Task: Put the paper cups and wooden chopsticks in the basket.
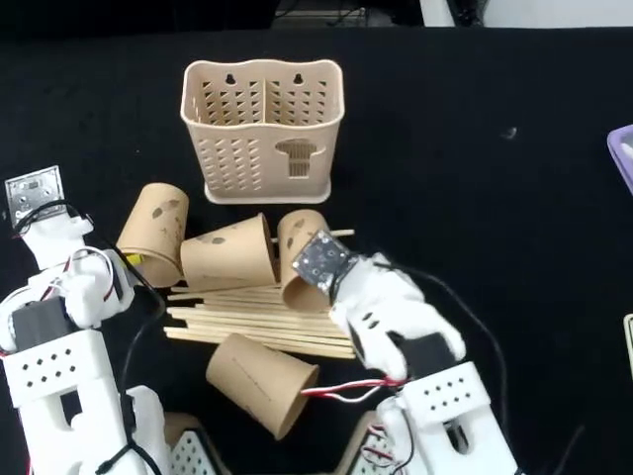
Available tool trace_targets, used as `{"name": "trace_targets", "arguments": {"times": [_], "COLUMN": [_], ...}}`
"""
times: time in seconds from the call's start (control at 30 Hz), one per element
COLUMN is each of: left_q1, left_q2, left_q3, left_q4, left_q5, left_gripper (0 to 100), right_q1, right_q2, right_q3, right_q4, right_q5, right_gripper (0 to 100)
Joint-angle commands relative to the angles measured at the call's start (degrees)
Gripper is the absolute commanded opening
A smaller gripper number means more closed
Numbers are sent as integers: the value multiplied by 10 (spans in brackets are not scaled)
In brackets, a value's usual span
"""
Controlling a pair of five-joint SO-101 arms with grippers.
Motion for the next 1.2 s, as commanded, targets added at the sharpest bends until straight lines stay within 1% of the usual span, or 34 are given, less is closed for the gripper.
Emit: {"name": "trace_targets", "arguments": {"times": [0.0, 0.07, 0.1, 0.17, 0.4, 0.5, 0.6, 0.77, 0.97, 1.17], "left_q1": [-1, -1, -1, -1, -1, -1, -1, -2, -2, -5], "left_q2": [-10, -10, -10, -10, -10, -10, -10, -10, -10, -12], "left_q3": [-3, -3, -3, -2, -2, -2, -2, -2, -2, 4], "left_q4": [-8, -7, -7, -6, -6, -6, -6, -5, -5, -4], "left_q5": [7, 7, 7, 7, 7, 7, 7, 7, 7, 7], "left_gripper": [267, 267, 267, 267, 267, 267, 267, 267, 267, 267], "right_q1": [-3, 6, 10, 12, 12, 12, 12, 12, 12, 13], "right_q2": [-11, -12, -12, -12, -11, -11, -2, 68, 242, 438], "right_q3": [-20, -38, -55, -97, -286, -376, -473, -618, -816, -1001], "right_q4": [-15, -4, 6, 40, 234, 283, 287, 255, 251, 266], "right_q5": [-9, -40, -65, -92, -100, -100, -111, -177, -249, -279], "right_gripper": [8, 28, 10, 11, 10, 10, 10, 10, 10, 10]}}
